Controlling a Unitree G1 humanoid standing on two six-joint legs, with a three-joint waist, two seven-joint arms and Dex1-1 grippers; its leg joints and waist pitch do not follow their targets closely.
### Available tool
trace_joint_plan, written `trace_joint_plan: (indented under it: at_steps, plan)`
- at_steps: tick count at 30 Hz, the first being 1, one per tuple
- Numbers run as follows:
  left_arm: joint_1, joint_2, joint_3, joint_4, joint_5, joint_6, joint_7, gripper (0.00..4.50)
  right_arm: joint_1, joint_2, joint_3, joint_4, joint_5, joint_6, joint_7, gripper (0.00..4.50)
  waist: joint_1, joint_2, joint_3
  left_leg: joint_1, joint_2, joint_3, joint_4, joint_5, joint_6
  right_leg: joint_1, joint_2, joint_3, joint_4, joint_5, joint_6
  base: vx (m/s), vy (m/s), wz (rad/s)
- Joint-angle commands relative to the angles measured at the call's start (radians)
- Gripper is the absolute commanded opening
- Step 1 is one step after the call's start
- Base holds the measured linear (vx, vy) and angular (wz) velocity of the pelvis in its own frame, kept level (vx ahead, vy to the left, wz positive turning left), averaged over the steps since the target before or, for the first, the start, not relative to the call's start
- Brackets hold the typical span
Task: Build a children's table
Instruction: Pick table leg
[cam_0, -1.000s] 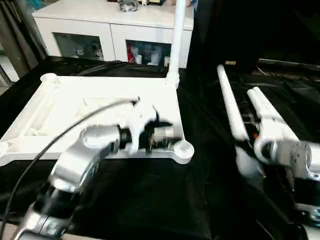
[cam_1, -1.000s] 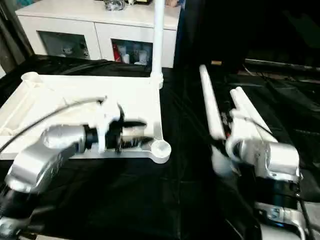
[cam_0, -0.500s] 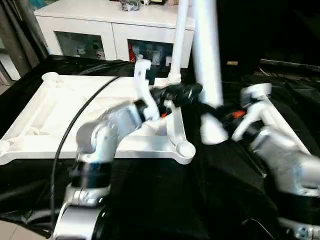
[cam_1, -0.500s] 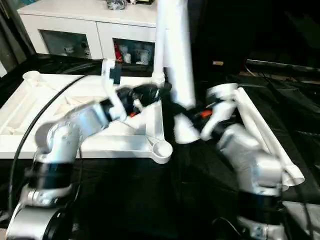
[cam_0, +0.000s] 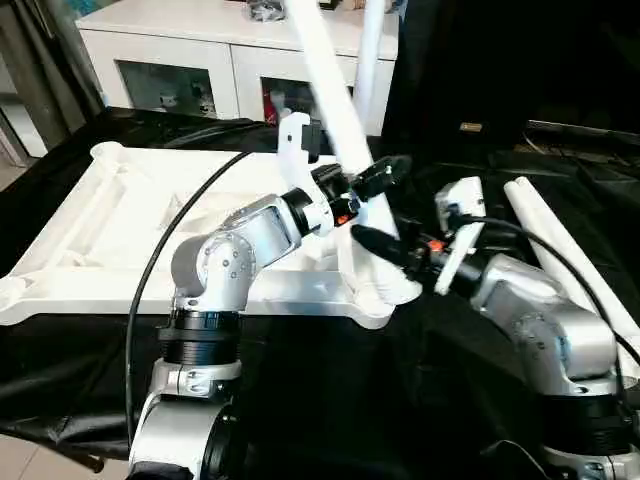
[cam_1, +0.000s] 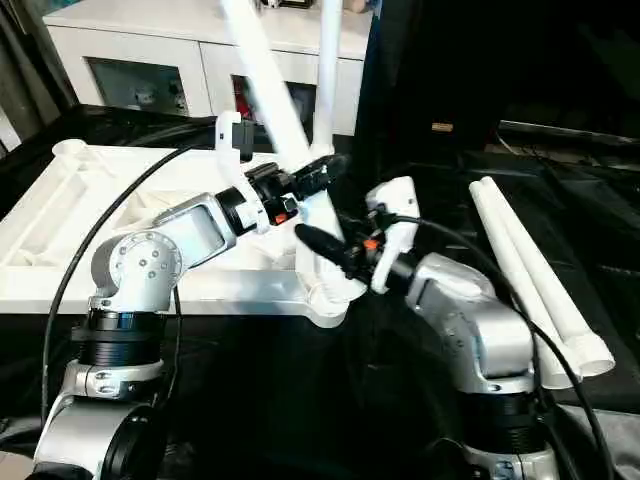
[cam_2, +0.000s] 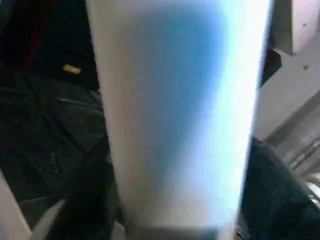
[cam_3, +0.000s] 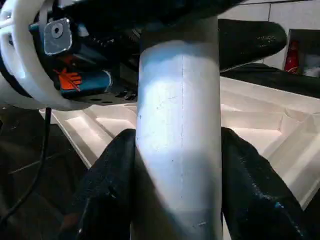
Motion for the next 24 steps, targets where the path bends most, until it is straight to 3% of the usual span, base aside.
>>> trace_joint_plan:
  at_steps: [1,12,18,21,22,24]
  plan:
    - [-0.014,-0.004,0.012,0.006,-0.002,0.004,0.020,3.01,-0.009,-0.007,0.005,0.001,-0.010,-0.023,-0.005,1.86,0.003,-0.017,-0.073,0.007,0.014,-0.003,-0.057,-0.121,0.032,0.057,-0.068,0.042,-0.081,-0.242,-0.121,0.000,0.000,0.00]
    - [-0.011,0.005,0.037,-0.003,-0.030,-0.009,0.022,2.00,-0.015,-0.014,0.020,0.022,-0.010,-0.052,-0.009,1.86,0.006,-0.015,-0.073,0.007,0.014,-0.003,-0.057,-0.121,0.034,0.057,-0.068,0.042,-0.080,-0.226,-0.128,0.000,0.000,0.00]
    - [-0.016,0.003,0.033,-0.001,-0.020,-0.022,0.038,1.88,-0.014,-0.019,0.031,0.023,-0.016,-0.071,-0.017,1.86,0.008,-0.012,-0.073,0.009,0.015,-0.004,-0.058,-0.133,0.027,0.056,-0.068,0.042,-0.082,-0.233,-0.125,0.000,0.000,0.00]
    - [-0.019,0.017,0.005,0.007,0.029,-0.044,0.064,1.88,-0.016,-0.022,0.041,0.027,-0.023,-0.071,-0.021,1.86,0.008,-0.012,-0.073,0.008,0.015,-0.004,-0.058,-0.129,0.028,0.057,-0.068,0.043,-0.081,-0.223,-0.126,0.000,0.000,0.00]
    - [-0.021,0.026,-0.011,0.013,0.061,-0.059,0.078,1.88,-0.019,-0.024,0.047,0.032,-0.031,-0.073,-0.028,2.42,0.007,-0.012,-0.073,0.008,0.015,-0.004,-0.058,-0.133,0.028,0.057,-0.067,0.043,-0.081,-0.225,-0.125,0.000,0.000,0.00]
    - [-0.026,0.031,-0.019,0.022,0.091,-0.076,0.105,1.88,-0.026,-0.029,0.061,0.039,-0.057,-0.094,-0.039,2.42,0.006,-0.012,-0.073,0.008,0.016,-0.005,-0.059,-0.130,0.022,0.057,-0.067,0.043,-0.081,-0.225,-0.119,0.000,0.000,0.00]
